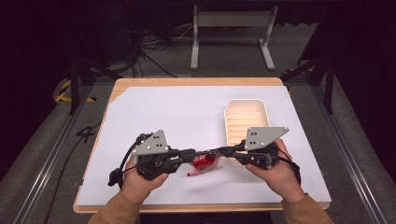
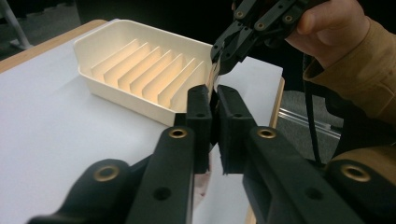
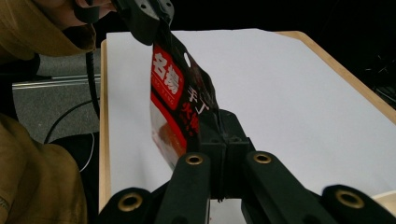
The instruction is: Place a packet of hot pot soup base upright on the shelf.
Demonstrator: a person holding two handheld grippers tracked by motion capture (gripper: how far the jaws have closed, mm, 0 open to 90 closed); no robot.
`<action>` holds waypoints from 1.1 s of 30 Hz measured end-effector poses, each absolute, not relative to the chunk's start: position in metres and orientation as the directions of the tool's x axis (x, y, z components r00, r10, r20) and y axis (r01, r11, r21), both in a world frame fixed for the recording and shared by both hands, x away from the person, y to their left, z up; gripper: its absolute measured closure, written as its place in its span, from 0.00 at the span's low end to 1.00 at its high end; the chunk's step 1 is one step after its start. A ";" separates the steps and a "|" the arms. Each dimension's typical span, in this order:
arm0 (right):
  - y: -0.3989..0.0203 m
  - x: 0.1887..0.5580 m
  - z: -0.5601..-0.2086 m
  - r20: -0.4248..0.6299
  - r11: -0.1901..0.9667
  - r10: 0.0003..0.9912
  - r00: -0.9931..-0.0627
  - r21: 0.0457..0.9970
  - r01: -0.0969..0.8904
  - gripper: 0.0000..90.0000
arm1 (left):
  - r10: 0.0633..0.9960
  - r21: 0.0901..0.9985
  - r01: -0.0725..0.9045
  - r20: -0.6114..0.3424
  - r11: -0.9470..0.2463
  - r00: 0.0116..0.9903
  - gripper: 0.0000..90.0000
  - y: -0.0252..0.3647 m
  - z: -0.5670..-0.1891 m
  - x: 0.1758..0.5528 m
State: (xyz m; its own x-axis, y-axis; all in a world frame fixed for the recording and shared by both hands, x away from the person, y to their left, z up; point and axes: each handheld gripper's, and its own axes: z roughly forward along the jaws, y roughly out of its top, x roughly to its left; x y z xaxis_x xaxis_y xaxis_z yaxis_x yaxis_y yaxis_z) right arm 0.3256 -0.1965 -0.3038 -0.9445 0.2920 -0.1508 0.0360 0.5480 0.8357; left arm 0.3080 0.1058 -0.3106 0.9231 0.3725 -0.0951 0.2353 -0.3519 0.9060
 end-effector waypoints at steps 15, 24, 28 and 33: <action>-0.206 0.337 -0.273 -0.213 0.544 0.334 -0.918 0.839 0.003 0.99 | 0.463 0.925 0.256 -0.104 -0.280 0.880 0.63 0.136 -0.311 0.324; -0.221 0.347 -0.255 -0.248 0.549 0.382 -0.890 0.836 0.003 0.99 | 0.519 0.921 0.293 -0.124 -0.257 0.845 0.56 0.152 -0.317 0.336; -0.228 0.353 -0.249 -0.265 0.558 0.409 -0.873 0.830 0.009 0.99 | 0.539 0.919 0.301 -0.124 -0.254 0.833 0.54 0.157 -0.319 0.340; -0.237 0.360 -0.245 -0.298 0.582 0.431 -0.852 0.813 0.011 0.99 | 0.574 0.918 0.296 -0.098 -0.263 0.813 0.49 0.162 -0.322 0.343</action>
State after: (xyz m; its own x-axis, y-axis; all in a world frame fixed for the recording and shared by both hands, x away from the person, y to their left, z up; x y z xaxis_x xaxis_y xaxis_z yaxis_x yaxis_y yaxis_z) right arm 0.3601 -0.2369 -0.2449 -0.8519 0.4311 -0.2975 0.0106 0.5820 0.8131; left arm 0.3432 0.1616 -0.3216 0.8130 0.5740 -0.0981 0.2963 -0.2627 0.9183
